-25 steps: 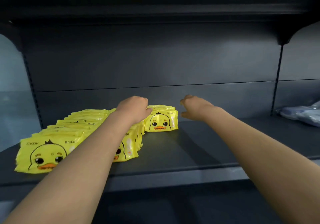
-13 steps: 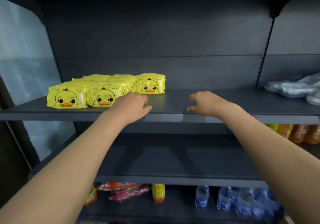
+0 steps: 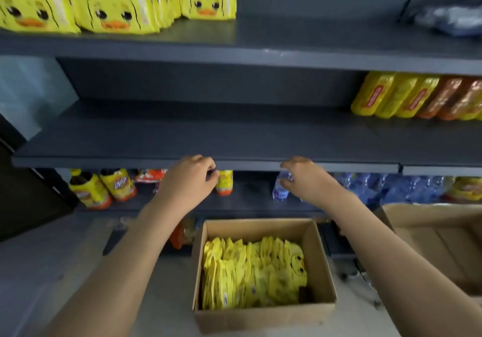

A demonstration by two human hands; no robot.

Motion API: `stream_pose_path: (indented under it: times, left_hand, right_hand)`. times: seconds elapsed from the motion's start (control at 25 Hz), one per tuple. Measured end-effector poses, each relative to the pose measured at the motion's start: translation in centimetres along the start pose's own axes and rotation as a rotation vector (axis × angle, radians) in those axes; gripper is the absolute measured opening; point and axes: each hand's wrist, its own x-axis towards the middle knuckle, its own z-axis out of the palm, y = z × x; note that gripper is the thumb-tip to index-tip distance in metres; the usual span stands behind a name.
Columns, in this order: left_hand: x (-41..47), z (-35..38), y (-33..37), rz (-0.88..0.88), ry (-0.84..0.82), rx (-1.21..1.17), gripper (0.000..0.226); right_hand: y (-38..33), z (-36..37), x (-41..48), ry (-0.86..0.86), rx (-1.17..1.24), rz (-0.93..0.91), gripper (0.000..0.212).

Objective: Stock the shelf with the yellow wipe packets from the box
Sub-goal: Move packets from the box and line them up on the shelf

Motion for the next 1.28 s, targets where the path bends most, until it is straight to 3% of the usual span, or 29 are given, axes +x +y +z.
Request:
stream_pose_path:
  times: [0.36,0.6,0.72,0.84,0.88,0.96,1.12,1.28]
  left_hand:
    - [-8.0,19.9,-2.7,-0.153,-0.427,-0.057,0.030]
    - [-10.7,32.6,-1.1,-0.308,-0.664,-0.128,0.029]
    - [-10.8,38.0,-0.5,-0.408,-0.740,-0.179,0.027]
    - [-11.0,42.4,-0.1,-0.482,-0.800,-0.239,0.025]
    - [-11.1,43.5,0.0,-0.489,-0.820,-0.254,0.024]
    - [-11.4,45.2,0.0,-0.486,-0.864,-0.282,0.022]
    - [-11.8,48.1,-0.6,-0.449,-0.947,-0.325,0.020]
    - [-12.1,49.2,-1.0,-0.459,-0.988,-0.363,0.022]
  right_hand:
    - [5.3,22.6,-0.9,-0.435,0.020,0.153,0.038]
    - [11.2,34.1,0.1,-0.669,0.220,0.454,0.029]
    - [13.5,39.7,0.6,-0.695,0.508,0.817,0.014]
    - [14.9,44.1,0.6,-0.723,0.957,1.313,0.022]
    - [15.4,45.6,0.5,-0.692,1.052,1.402,0.028]
    - [15.7,47.9,0.0,-0.616,1.134,1.412,0.051]
    - [14.2,51.3,-0.7,-0.622,1.167,1.196,0.062]
    - [12.8,53.5,0.7,-0.753,0.881,1.119,0.079]
